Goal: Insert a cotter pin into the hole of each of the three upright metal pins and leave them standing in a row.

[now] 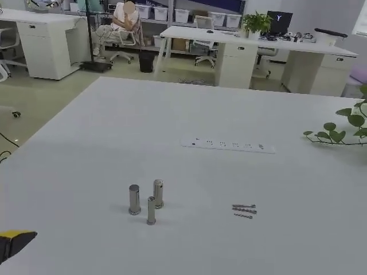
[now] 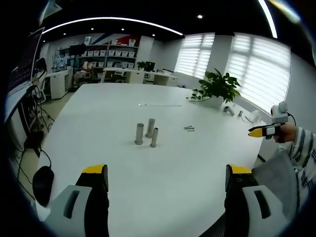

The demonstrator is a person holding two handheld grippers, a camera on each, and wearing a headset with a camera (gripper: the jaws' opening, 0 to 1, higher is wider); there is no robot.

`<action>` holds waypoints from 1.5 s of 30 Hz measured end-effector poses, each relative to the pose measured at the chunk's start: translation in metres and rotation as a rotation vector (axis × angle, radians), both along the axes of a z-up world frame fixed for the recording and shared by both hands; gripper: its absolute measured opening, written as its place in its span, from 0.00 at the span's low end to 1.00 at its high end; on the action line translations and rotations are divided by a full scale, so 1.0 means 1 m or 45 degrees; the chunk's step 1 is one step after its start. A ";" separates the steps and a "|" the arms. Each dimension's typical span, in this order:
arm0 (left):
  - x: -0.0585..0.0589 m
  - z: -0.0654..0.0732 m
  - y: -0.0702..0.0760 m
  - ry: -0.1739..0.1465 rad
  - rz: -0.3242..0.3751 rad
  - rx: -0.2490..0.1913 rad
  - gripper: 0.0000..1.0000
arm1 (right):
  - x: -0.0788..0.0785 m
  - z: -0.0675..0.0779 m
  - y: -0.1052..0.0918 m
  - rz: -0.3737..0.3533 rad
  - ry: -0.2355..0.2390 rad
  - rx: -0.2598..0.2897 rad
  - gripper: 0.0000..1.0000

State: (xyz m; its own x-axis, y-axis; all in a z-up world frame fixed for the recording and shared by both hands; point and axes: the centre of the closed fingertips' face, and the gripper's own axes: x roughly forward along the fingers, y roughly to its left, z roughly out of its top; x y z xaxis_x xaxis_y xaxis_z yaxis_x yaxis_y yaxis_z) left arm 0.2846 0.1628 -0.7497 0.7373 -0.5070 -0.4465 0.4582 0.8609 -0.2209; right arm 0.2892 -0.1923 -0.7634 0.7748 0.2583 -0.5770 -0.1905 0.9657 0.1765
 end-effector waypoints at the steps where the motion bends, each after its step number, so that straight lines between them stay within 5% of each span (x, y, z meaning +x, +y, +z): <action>1: 0.002 0.000 0.000 -0.002 -0.005 0.005 0.99 | 0.000 0.000 -0.001 -0.002 0.000 -0.002 1.00; 28: 0.055 -0.015 -0.026 -0.011 -0.205 0.078 0.83 | -0.008 -0.015 -0.008 -0.060 0.062 0.021 1.00; 36: 0.070 -0.023 -0.035 0.032 -0.228 0.046 0.73 | -0.006 -0.012 -0.010 -0.074 0.055 0.022 1.00; 45: 0.089 -0.024 -0.048 0.035 -0.240 -0.003 0.67 | -0.005 -0.010 -0.014 -0.081 0.053 0.015 0.99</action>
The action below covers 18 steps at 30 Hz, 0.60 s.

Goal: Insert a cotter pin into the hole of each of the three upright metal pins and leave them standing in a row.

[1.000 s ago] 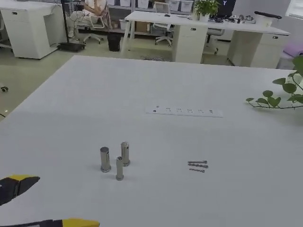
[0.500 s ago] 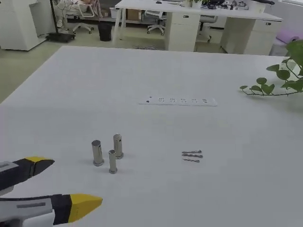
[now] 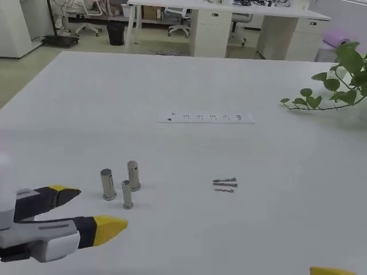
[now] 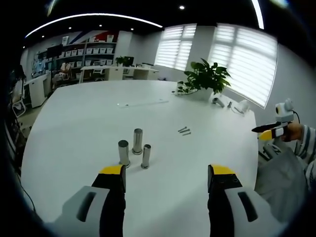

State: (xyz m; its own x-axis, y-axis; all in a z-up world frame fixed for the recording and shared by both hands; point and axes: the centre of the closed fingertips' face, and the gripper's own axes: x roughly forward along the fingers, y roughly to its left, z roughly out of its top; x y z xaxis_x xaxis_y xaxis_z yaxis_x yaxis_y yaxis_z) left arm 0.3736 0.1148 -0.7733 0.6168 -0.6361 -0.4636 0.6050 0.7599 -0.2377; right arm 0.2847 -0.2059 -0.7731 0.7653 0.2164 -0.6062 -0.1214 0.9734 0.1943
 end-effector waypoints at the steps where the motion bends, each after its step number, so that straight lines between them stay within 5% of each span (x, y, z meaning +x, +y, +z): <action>1: 0.002 0.000 -0.001 -0.002 -0.002 -0.004 0.66 | 0.000 0.000 0.000 -0.001 -0.001 0.000 0.99; 18: 0.027 -0.025 -0.013 0.028 -0.030 0.025 0.54 | 0.000 -0.001 0.000 -0.010 0.010 -0.001 0.99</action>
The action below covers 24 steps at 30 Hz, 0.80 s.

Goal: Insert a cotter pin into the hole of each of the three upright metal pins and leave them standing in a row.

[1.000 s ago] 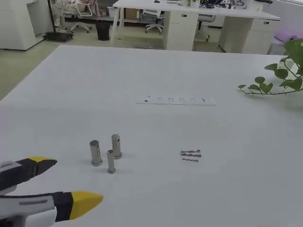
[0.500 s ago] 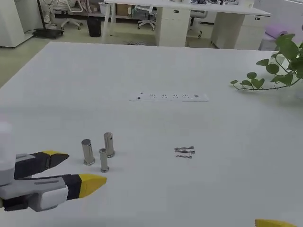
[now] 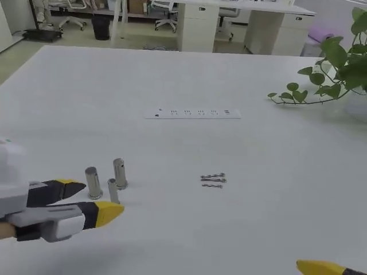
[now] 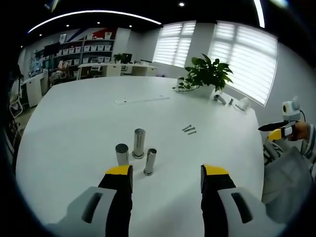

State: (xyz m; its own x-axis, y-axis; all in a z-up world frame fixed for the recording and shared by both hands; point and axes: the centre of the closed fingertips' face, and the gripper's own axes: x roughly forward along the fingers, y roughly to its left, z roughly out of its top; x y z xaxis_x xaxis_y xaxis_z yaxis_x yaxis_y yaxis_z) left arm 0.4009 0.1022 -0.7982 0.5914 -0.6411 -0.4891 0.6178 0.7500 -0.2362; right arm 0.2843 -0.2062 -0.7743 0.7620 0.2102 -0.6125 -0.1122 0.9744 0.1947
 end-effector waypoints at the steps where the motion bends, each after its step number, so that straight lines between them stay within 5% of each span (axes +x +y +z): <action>1: 0.001 -0.001 0.000 0.000 -0.001 0.004 0.53 | 0.000 0.000 0.000 -0.005 0.001 0.001 0.99; 19: 0.022 -0.024 -0.012 0.042 0.053 -0.011 0.35 | -0.005 -0.006 0.009 0.043 0.030 0.031 0.99; 24: 0.028 -0.030 -0.011 0.031 0.066 0.053 0.31 | -0.008 -0.009 0.013 0.049 0.041 0.047 0.99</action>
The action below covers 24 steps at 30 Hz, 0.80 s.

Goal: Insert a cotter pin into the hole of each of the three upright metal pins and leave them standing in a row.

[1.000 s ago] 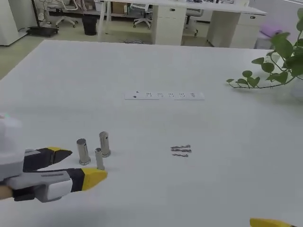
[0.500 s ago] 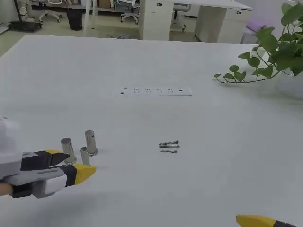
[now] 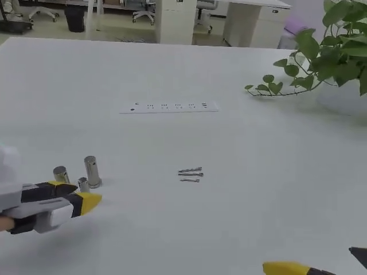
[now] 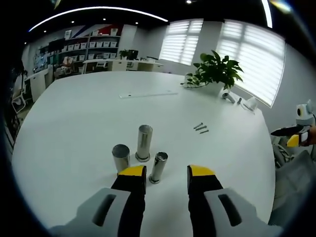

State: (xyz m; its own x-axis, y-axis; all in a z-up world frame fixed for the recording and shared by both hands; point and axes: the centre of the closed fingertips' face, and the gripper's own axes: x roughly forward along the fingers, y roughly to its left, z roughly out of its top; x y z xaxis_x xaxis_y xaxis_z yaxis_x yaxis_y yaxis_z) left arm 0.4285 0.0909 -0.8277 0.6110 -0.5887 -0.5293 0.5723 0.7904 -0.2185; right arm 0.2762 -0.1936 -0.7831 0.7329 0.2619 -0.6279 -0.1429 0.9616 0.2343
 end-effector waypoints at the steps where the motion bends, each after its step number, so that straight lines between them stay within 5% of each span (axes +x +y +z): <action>1: 0.000 -0.002 0.002 -0.002 -0.003 0.035 0.30 | 0.000 -0.001 0.000 0.002 0.003 0.001 0.99; 8: 0.001 -0.012 -0.004 -0.014 -0.033 0.117 0.27 | -0.001 -0.003 0.003 0.018 0.019 0.007 0.99; 24: 0.011 -0.012 0.003 -0.022 0.055 0.114 0.12 | -0.006 -0.007 0.009 0.034 0.047 0.064 0.99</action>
